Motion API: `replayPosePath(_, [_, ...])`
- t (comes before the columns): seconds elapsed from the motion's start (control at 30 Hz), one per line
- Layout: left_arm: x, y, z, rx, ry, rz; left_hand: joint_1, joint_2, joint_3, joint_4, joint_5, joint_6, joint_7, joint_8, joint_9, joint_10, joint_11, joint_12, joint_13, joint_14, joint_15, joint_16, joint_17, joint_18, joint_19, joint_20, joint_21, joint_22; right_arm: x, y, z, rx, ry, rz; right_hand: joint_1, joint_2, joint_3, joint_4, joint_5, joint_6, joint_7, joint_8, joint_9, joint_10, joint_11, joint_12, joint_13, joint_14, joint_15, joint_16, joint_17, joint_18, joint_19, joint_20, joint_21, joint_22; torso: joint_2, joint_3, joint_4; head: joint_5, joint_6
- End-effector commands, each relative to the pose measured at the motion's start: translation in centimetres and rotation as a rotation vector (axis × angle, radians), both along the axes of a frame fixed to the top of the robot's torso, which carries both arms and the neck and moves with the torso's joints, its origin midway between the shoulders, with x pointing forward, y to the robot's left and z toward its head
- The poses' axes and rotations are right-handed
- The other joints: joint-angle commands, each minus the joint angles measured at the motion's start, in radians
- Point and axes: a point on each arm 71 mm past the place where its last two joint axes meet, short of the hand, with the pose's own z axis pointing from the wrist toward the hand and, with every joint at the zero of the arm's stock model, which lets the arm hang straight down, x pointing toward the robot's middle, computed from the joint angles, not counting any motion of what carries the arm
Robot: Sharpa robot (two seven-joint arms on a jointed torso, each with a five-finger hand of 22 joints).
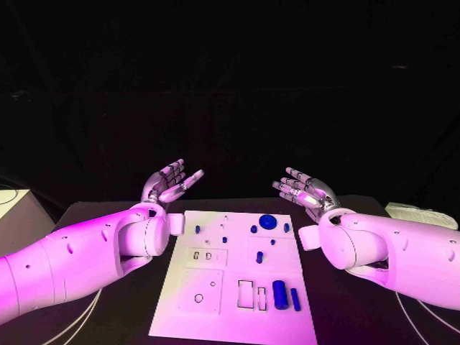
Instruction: Assemble the parts on the task board
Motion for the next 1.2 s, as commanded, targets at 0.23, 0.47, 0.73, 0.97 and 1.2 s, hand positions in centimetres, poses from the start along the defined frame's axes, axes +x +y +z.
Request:
replayPosePath(0.23, [0.6, -0.5, 0.4, -0.114, -0.024, -0.099, 0.039, 0.025, 0.013, 0.013, 0.003, 0.049, 0.097, 0.014, 0.009, 0.057, 0.019, 0.013, 0.006, 0.060, 0.021, 0.018, 0.011, 0.008, 0.043, 0.021, 0.017, 0.008, 0.1, 0.7, 0.0, 0.063, 0.079, 0.189, 0.112, 0.003, 0.076, -0.079, 0.006, 0.276, 0.162, 0.076, 0.047, 0.309, -0.011, 0.045, 0.022, 0.326, -0.026, 0.076, 0.047, 0.044, 0.234, 0.008, 0.081, 0.038, 0.000, 0.0000, 0.0002, 0.000, 0.000])
replayPosePath(0.47, [0.6, 0.8, 0.4, -0.125, -0.024, -0.124, 0.035, 0.103, 0.067, 0.004, 0.000, 0.222, 0.097, 0.064, 0.042, 0.354, 0.065, 0.058, 0.028, 0.403, 0.013, 0.104, 0.066, 0.018, 0.331, 0.020, 0.112, 0.052, 2.4, -2.3, 0.8, -0.355, -0.182, 0.144, 0.143, -0.026, 0.118, -0.130, 0.019, 0.663, 0.123, 0.197, 0.114, 0.700, -0.068, 0.106, 0.036, 0.658, -0.101, 0.180, 0.092, 0.104, 0.527, -0.009, 0.219, 0.094, 0.009, -0.0084, -0.0019, -0.010, -0.037])
replayPosePath(0.73, [-0.1, 1.1, 1.1, -0.095, -0.041, -0.187, 0.040, 0.126, 0.099, -0.014, 0.002, 0.553, 0.079, 0.185, 0.107, 0.727, -0.018, 0.169, 0.046, 0.682, -0.085, 0.342, 0.183, 0.062, 0.546, -0.030, 0.261, 0.110, 2.8, -1.7, 1.9, -0.632, -0.336, 0.312, 0.175, -0.021, 0.029, -0.165, 0.006, 0.766, 0.077, 0.211, 0.123, 0.867, -0.126, 0.070, 0.030, 0.883, -0.179, 0.235, 0.136, 0.087, 0.591, -0.105, 0.487, 0.267, 0.036, -0.0110, 0.0147, -0.024, -0.048])
replayPosePath(0.97, [-1.5, 1.3, 2.4, -0.073, -0.054, -0.252, 0.047, 0.103, 0.131, -0.011, 0.002, 0.577, 0.065, 0.198, 0.117, 0.784, -0.038, 0.161, 0.040, 0.739, -0.118, 0.492, 0.278, 0.058, 0.612, -0.071, 0.353, 0.158, 3.2, -1.2, 3.0, -0.810, -0.406, 0.375, 0.165, -0.031, 0.000, -0.183, 0.005, 0.814, 0.050, 0.188, 0.125, 0.955, -0.161, 0.041, 0.034, 1.063, -0.234, 0.310, 0.244, 0.102, 0.599, -0.151, 0.754, 0.454, 0.071, -0.0137, 0.0317, -0.046, -0.044])
replayPosePath(1.2, [-3.2, 1.4, 4.1, -0.065, -0.076, -0.320, 0.042, 0.069, 0.195, -0.015, 0.001, 0.585, 0.051, 0.213, 0.145, 0.821, -0.057, 0.131, 0.037, 0.774, -0.150, 0.797, 0.472, 0.053, 0.626, -0.117, 0.587, 0.308, 3.6, -0.5, 4.3, -0.984, -0.457, 0.401, 0.138, -0.064, 0.015, -0.187, 0.013, 0.837, 0.032, 0.167, 0.136, 0.984, -0.182, 0.037, 0.035, 1.185, -0.267, 0.490, 0.410, 0.108, 0.694, -0.181, 0.872, 0.525, 0.111, -0.0193, 0.0531, -0.069, -0.041])
